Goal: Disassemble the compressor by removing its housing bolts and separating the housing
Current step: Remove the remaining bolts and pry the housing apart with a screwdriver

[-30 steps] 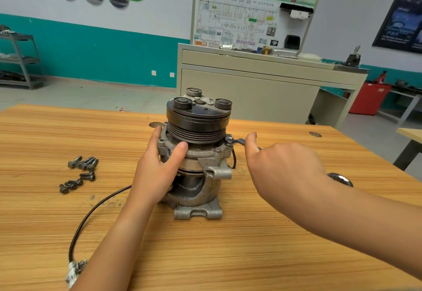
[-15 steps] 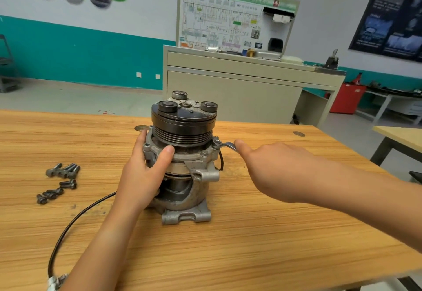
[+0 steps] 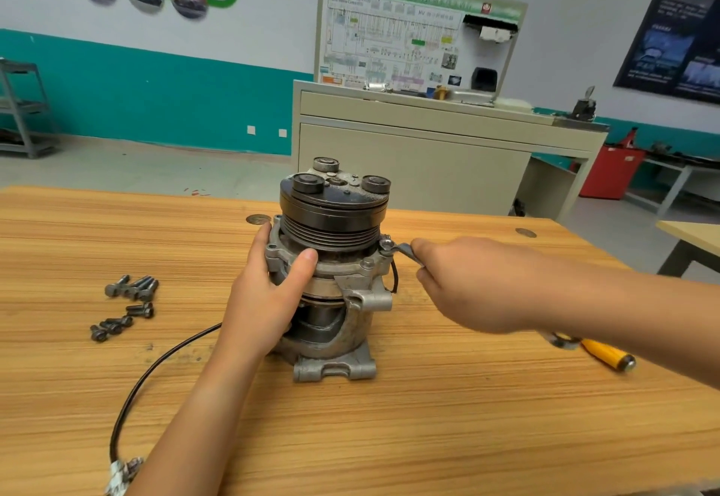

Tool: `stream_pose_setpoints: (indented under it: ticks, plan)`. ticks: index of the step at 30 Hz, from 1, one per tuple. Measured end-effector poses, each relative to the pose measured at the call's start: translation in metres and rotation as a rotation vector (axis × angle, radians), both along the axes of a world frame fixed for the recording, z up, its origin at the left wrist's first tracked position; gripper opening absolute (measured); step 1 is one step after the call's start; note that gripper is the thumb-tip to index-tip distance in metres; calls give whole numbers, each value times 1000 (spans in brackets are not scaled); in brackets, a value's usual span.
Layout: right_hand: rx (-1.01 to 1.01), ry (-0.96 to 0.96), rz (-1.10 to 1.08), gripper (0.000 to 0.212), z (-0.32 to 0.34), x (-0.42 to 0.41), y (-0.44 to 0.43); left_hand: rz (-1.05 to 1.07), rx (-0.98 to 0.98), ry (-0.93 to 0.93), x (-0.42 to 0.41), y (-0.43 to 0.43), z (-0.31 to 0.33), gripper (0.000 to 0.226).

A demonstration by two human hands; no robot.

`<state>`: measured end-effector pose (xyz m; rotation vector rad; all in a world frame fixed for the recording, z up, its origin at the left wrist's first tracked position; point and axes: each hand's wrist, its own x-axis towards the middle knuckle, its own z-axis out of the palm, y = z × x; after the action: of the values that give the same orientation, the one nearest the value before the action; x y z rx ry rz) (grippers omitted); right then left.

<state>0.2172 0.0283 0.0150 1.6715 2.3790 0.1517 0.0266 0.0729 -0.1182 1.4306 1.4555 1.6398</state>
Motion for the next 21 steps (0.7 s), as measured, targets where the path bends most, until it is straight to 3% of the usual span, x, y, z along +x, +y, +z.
stream_pose_setpoints:
  ticks: [10,15,18,21]
  plan:
    - [58,-186,74,43,6,22,17,3,-2,5,0,-1,1,74]
    - [279,-179,133,39,-15,21,8,-1,-8,0,0,-1,1,74]
    - [438,-337,238,31,-18,32,13,-4,1,-6,-1,-1,0,74]
    - [457,-402,294,18,-19,44,30,-5,10,-3,-2,0,-1,69]
